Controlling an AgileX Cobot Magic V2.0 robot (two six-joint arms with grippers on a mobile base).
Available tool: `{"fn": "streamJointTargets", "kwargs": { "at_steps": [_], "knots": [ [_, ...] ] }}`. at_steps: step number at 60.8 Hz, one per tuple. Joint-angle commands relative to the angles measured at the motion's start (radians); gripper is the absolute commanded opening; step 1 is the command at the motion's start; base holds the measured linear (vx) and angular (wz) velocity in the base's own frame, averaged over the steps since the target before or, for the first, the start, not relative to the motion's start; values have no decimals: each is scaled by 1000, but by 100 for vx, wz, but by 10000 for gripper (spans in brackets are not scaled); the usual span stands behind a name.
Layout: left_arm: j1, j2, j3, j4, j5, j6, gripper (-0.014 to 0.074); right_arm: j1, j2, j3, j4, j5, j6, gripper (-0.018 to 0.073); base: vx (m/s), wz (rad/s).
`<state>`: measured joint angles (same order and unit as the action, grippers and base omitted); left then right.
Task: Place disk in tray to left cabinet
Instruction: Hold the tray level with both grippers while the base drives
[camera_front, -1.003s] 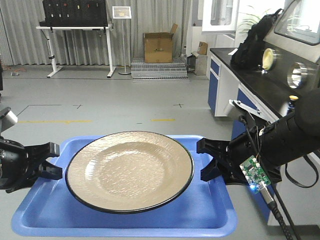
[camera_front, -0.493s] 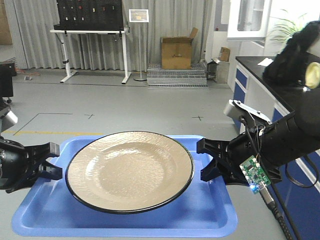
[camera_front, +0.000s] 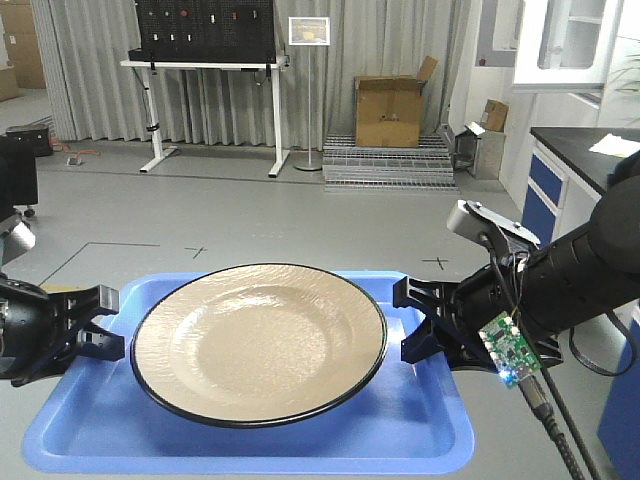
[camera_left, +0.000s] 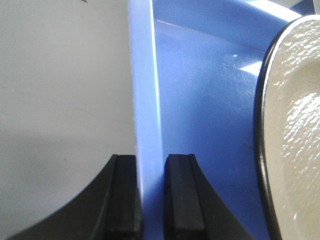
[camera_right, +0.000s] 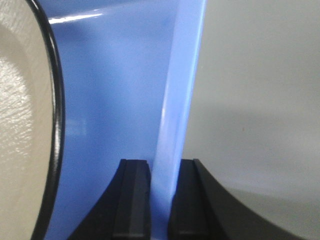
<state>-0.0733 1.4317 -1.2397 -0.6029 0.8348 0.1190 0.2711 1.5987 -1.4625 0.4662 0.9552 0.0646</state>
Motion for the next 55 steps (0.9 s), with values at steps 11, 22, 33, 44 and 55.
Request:
{"fn": "streamJointTargets", "kwargs": {
  "at_steps": [11, 22, 33, 44, 55],
  "knots": [
    [-23, -44, -39, -132, -24, -7, 0, 19, -47, -41, 116, -47, -21, -4, 62, 0],
    [-23, -44, -39, -132, -23, -7, 0, 19, -47, -41, 117, -48, -21, -4, 62, -4],
    [-23, -44, -39, -132, -23, -7, 0, 19, -47, -41, 117, -47, -21, -4, 63, -5],
    [-23, -44, -39, -132, -22, -7, 0, 19, -47, -41, 117, -48, -21, -4, 65, -5],
    [-23, -44, -39, -132, -23, -7, 0, 19, -47, -41, 117, -48, -21, -4, 67, -5]
  ]
}}
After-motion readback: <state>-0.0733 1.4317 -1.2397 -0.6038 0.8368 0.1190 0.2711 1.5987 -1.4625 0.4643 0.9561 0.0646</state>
